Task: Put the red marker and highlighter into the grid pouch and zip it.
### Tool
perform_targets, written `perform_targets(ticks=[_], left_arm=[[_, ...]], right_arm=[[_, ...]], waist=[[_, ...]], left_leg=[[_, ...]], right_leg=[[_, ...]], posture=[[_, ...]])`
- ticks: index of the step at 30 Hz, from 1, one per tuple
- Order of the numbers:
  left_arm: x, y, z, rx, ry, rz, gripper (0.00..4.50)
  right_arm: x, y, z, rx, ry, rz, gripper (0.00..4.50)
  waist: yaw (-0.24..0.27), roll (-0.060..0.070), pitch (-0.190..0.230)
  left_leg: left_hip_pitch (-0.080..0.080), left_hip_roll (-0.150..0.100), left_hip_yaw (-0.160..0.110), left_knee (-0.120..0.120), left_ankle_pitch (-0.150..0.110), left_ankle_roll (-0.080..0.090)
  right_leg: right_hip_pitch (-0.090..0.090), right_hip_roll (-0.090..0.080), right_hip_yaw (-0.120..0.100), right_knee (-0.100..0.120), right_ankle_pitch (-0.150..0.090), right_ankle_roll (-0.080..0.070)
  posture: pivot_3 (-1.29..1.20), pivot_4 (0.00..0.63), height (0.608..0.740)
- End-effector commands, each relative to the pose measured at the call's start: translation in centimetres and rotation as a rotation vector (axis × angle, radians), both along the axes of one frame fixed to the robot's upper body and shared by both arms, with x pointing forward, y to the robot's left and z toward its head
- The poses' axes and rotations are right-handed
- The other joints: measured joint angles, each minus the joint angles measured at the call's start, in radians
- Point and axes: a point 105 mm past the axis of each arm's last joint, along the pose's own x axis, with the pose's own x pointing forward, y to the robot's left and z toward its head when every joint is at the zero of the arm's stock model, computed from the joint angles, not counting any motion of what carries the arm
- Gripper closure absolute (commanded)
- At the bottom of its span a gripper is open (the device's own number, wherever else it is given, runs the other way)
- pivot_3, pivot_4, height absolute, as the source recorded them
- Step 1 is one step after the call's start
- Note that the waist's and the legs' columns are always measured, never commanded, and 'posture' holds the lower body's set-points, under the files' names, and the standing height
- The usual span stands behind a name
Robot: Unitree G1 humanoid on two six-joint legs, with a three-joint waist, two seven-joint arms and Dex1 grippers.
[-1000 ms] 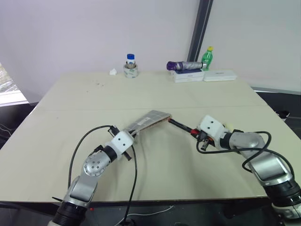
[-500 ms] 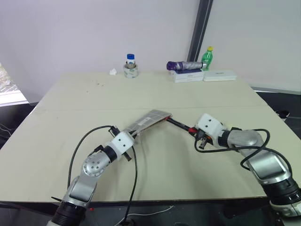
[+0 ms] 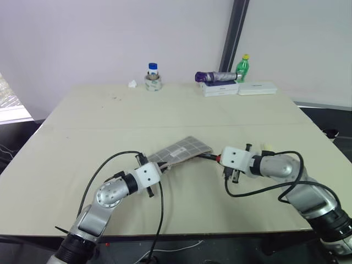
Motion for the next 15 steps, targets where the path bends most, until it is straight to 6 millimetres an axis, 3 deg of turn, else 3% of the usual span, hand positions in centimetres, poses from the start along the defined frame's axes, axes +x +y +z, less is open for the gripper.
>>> perform_targets(ticks=[1, 6, 12, 13, 15], left_arm=[[-0.5, -1.0, 1.8, -0.015, -0.05, -0.082, 4.5], [-1.1, -2.1, 2.2, -0.007, -0.042, -0.161, 4.5], [-0.5, -1.6, 2.4, -0.051, -0.022, -0.113, 4.5], [-0.4, -1.5, 2.5, -0.065, -0.014, -0.099, 4.5], [-0.1, -1.2, 2.6, -0.089, -0.003, -0.066, 4.5]], right_arm=[[-0.4, 2.3, 1.6, -0.02, -0.078, 0.108, 4.22], [-0.7, 4.7, 2.7, -0.016, -0.102, 0.186, 4.22], [-0.3, 4.2, 3.6, -0.006, -0.11, 0.156, 4.22], [-0.3, 4.1, 3.9, 0.001, -0.114, 0.151, 3.2], [-0.3, 3.8, 4.7, 0.027, -0.131, 0.141, 2.4]], waist=[[-0.001, 0.0, 0.0], [-0.004, 0.0, 0.0], [0.002, 0.0, 0.0], [0.001, 0.0, 0.0], [0.0, 0.0, 0.0]], left_leg=[[0.0, 0.0, 0.0, 0.0, 0.0, 0.0], [0.0, 0.0, 0.0, 0.0, 0.0, 0.0], [0.0, 0.0, -0.001, 0.0, 0.0, 0.0], [0.0, 0.0, -0.001, 0.0, 0.0, 0.0], [0.0, 0.0, -0.001, 0.0, 0.0, 0.0]], right_leg=[[0.0, 0.0, 0.0, 0.0, 0.0, 0.0], [0.0, 0.0, 0.0, 0.0, 0.0, 0.0], [0.0, 0.0, 0.0, 0.0, 0.0, 0.0], [0.0, 0.0, 0.0, 0.0, 0.0, 0.0], [0.0, 0.0, 0.0, 0.0, 0.0, 0.0]], posture=[[0.0, 0.15, 0.737], [0.0, 0.15, 0.737], [0.0, 0.15, 0.737], [0.0, 0.15, 0.737], [0.0, 0.15, 0.737]])
